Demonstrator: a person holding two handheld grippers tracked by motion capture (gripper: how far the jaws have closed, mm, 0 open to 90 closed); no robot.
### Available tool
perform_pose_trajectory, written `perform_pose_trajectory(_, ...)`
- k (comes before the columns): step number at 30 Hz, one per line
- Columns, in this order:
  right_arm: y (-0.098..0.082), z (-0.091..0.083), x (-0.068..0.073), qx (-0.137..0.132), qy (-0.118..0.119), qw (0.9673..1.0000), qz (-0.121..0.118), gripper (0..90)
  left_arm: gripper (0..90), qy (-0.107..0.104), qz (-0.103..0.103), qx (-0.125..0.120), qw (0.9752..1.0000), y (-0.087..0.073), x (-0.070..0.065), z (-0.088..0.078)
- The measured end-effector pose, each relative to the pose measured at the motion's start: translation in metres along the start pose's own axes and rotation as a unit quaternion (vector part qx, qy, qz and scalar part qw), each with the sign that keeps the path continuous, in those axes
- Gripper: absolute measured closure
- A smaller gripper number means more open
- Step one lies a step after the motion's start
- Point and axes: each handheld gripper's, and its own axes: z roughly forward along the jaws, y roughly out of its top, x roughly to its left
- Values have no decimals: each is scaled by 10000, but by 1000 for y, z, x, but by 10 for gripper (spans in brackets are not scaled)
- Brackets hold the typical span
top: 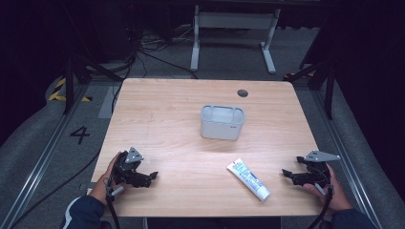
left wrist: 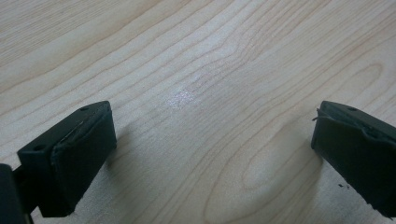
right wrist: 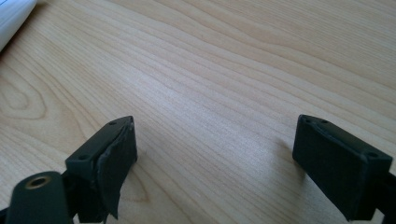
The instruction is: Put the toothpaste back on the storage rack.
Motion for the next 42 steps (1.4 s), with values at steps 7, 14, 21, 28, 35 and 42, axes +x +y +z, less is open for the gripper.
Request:
perform_pose_trajectory(7, 1, 0, 0, 40, -21, 10000, -1, 134, 2, -125, 9, 18, 9999, -3, 0, -2)
perform_pose_trajectory(14, 3, -2, -1, 217, -15, 9998, -24, 134, 4, -208, 147, 12, 9997, -5, -1, -4)
perform_pose_trajectory(21, 8, -2, 0, 414, -16, 9991, -19, 163, 1, -314, 277, -6, 9991, -3, 2, -3)
perform_pose_trajectory(28, 14, -5, 4, 455, 5, 9990, 4, 217, 4, -355, 274, 12, 9990, -4, 2, -3)
perform_pose_trajectory(35, 21, -14, 12, 371, 36, 9993, 37, 238, 2, -378, 287, 7, 9989, -4, 4, -3)
perform_pose_trajectory(42, 32, -21, 24, 280, 138, 9995, -68, 240, 2, -376, 313, 11, 9988, -3, 5, -2)
